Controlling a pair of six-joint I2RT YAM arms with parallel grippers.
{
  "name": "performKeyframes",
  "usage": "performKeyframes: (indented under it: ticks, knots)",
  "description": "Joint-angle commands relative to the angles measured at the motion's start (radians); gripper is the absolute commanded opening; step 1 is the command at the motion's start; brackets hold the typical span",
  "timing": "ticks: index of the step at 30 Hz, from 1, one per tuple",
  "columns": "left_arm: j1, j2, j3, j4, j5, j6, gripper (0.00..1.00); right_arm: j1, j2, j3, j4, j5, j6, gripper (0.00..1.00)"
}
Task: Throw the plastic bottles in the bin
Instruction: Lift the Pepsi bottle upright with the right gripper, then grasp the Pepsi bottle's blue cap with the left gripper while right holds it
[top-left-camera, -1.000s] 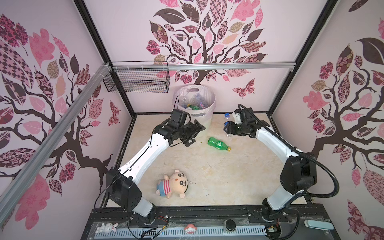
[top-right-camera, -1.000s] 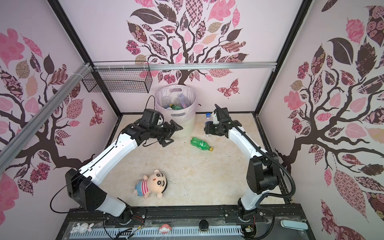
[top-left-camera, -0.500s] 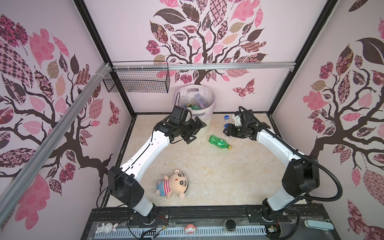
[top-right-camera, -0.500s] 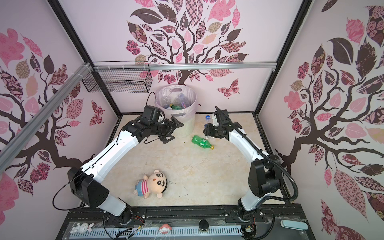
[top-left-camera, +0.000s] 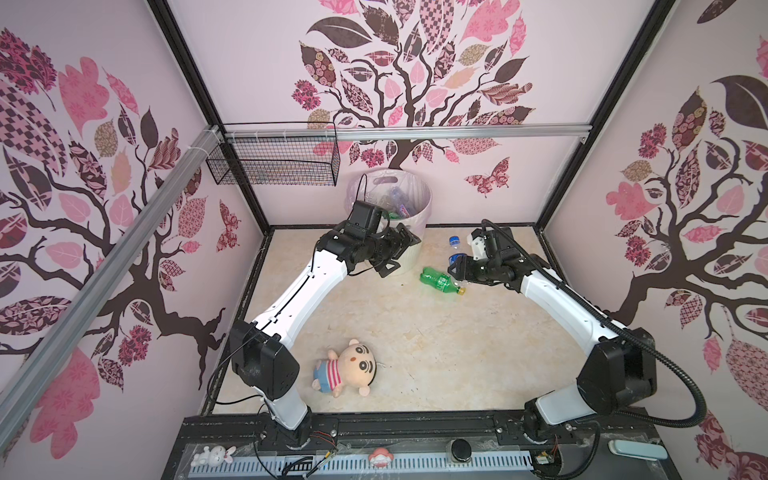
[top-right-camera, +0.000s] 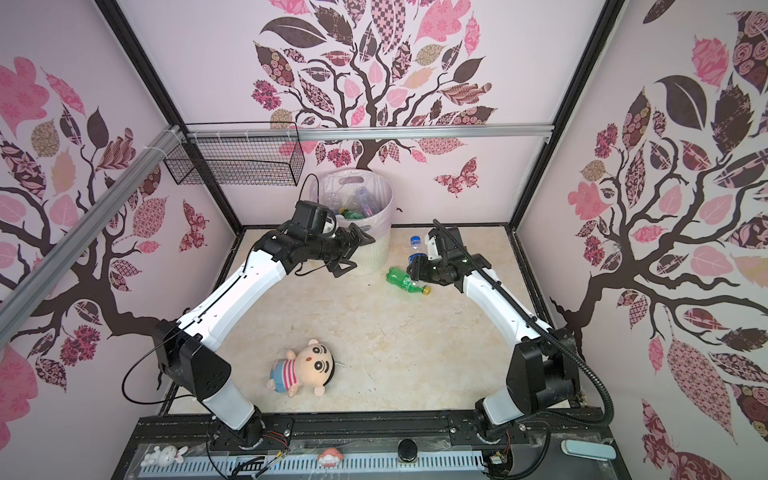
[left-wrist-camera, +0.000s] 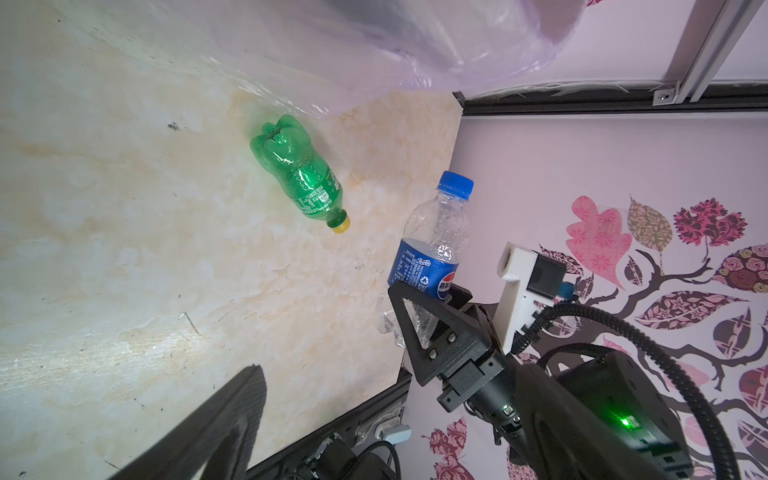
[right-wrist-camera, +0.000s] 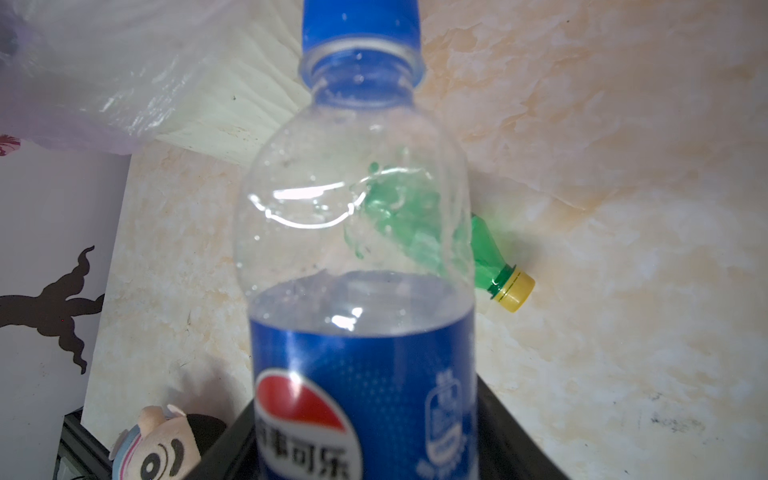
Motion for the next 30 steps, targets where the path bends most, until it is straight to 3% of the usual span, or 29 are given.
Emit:
performKeyframes:
  ticks: [1,18,30]
  knots:
    - [-0.004,-0.007,0.021,-0.001,0.01,0.017,0.97,0.003,-0.029,0.002,-0.014,0.006,0.012,0.54]
    - [-0.004,-0.097,-0.096,-0.013,0.003,0.028,0.97,0.004,0.142,0.133,-0.02,0.044,0.019,0.54]
    - [-0.004,-0.017,0.015,-0.024,0.015,0.042,0.97,0.006,0.083,0.12,-0.016,0.017,0.0,0.54]
